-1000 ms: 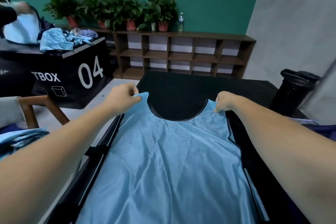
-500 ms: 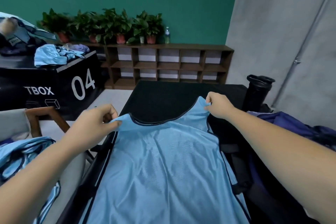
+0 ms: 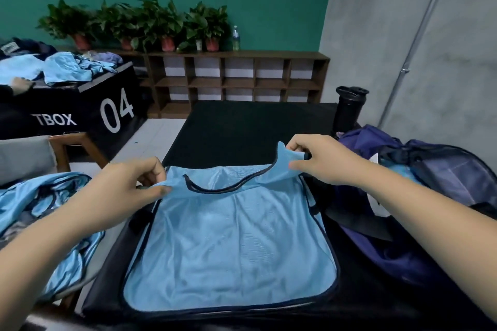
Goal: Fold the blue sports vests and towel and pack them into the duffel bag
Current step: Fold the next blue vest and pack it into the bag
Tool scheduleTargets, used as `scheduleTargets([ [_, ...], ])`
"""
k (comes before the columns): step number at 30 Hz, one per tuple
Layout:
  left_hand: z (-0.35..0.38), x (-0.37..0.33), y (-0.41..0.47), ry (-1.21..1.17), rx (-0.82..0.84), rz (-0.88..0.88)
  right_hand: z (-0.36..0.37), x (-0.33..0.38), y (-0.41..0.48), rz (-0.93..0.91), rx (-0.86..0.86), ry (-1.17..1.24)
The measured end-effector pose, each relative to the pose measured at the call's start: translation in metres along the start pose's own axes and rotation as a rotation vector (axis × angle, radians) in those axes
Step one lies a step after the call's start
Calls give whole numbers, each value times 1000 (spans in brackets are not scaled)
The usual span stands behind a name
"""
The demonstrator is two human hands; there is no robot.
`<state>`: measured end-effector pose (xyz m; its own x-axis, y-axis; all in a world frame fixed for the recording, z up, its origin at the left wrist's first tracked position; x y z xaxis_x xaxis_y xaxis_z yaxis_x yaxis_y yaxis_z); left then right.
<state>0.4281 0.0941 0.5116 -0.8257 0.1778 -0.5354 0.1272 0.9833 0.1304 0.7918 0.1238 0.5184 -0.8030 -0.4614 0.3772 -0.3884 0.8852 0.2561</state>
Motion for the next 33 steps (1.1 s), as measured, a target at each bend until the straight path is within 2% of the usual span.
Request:
scheduleTargets([
  [6, 16, 23, -33, 55, 182, 51, 21, 32, -64, -84, 178, 49],
  [11, 34, 36, -52, 148, 396, 67, 42, 45, -110, -109, 345, 138],
  [17, 57, 59, -65, 221, 587, 1, 65, 38, -139, -101, 585, 52],
  [24, 86, 63, -76, 218, 747, -43, 88, 27, -152, -74, 724, -13],
  [27, 93, 59, -83, 185, 812, -71, 93, 23, -158, -50, 759, -25],
  [30, 91, 52, -82, 158, 833, -81, 89, 24, -155, -68, 704, -22],
  [33, 75, 44, -68, 147, 710, -51, 78, 26, -146, -110, 548, 7],
])
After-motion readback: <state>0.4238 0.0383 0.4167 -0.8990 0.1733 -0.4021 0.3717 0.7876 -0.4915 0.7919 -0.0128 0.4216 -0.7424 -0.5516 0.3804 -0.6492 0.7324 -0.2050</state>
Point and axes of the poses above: each hand's wrist, its own y-axis towards the middle knuckle, its own z-axis out of the palm, x = y × z, the point moved 8 cm from there along y, towards the middle knuckle, and after that the axes turned 12 degrees about -z, right-handed, at the moved point
